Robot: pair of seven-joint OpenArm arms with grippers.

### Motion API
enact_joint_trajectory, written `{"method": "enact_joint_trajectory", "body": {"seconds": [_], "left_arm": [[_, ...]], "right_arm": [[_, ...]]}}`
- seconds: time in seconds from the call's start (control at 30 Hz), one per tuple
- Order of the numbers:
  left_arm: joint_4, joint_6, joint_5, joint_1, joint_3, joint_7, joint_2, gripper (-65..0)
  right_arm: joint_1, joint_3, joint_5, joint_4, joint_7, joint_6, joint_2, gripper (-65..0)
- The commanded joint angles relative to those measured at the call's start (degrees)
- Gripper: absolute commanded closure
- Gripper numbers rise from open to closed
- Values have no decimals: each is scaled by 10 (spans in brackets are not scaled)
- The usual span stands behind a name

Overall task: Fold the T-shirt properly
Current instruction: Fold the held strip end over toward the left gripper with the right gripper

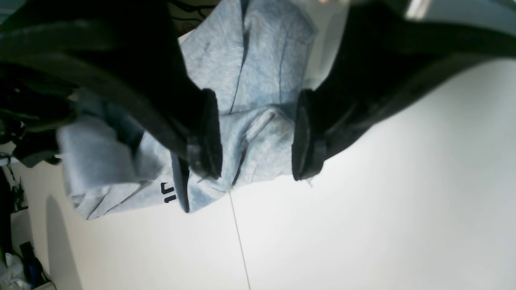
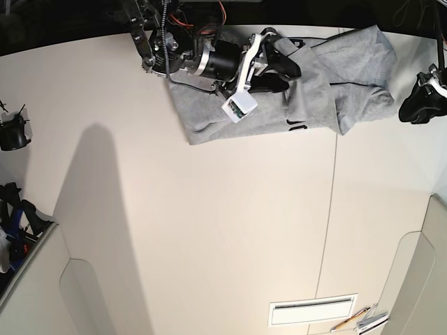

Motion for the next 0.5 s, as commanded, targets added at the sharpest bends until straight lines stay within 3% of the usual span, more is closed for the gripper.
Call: {"method": "enact_joint_trajectory", "body": {"seconds": [0.0, 0.07, 0.3, 0.47], "left_arm": [[8, -3, -16, -1, -4, -6, -11, -318], [8, -3, -17, -1, -4, -6, -11, -318], [8, -3, -54, -1, -7, 17, -12, -318], [8, -3, -117, -1, -64, 59, -12, -318]], "right_arm": [[9, -1, 12, 10, 16, 6, -5, -279], [19, -2, 11, 10, 16, 6, -8, -310], [48, -1, 12, 12, 16, 6, -9, -313], [68, 26, 11, 28, 15, 6, -9, -312]]}}
